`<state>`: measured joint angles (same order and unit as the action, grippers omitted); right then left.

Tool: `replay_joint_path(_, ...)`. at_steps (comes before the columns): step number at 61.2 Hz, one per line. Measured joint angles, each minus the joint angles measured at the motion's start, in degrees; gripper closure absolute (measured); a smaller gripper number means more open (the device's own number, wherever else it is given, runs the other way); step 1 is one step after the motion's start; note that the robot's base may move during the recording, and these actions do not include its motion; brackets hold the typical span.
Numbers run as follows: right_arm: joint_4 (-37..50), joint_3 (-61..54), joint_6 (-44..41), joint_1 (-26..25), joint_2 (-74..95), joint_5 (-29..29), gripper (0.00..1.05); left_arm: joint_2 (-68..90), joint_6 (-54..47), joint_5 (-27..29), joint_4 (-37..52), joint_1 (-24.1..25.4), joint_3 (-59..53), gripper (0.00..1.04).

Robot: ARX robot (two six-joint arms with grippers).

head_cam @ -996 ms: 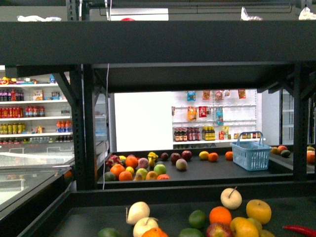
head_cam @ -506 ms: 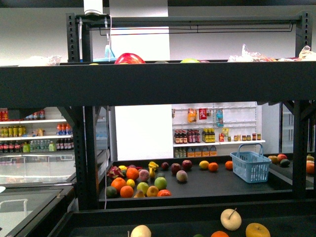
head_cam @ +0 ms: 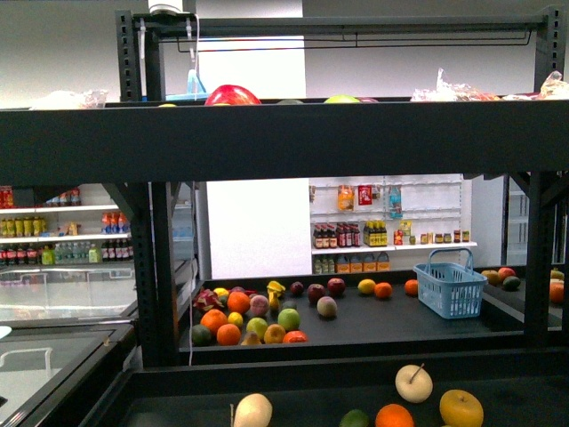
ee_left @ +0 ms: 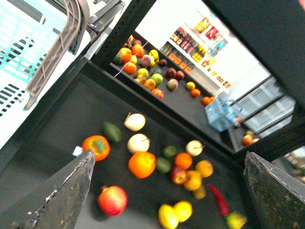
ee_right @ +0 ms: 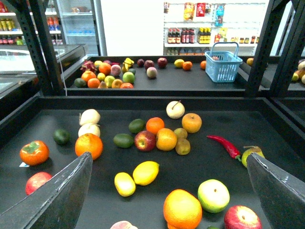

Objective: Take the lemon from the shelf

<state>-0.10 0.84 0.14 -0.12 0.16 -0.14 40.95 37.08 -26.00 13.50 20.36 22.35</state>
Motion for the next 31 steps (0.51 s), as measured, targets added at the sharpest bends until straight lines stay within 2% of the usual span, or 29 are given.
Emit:
replay_joint_path(6,0.00,0.00,-0.02,0.00,0.00,-0.02,0.07,12.37,11.76,-4.90,6.10,7.02,7.37,0.08)
replay_joint_path(17,0.00,0.00,-0.02,0.00,0.00,-0.02,0.07,33.11,28.74,-7.43,12.59,15.39,20.83,0.08)
replay_joint_path(31,0.00,0.00,-0.02,0.00,0.00,-0.02,0.07,46.71,36.94,-7.43,15.91,17.25,29.70,0.08)
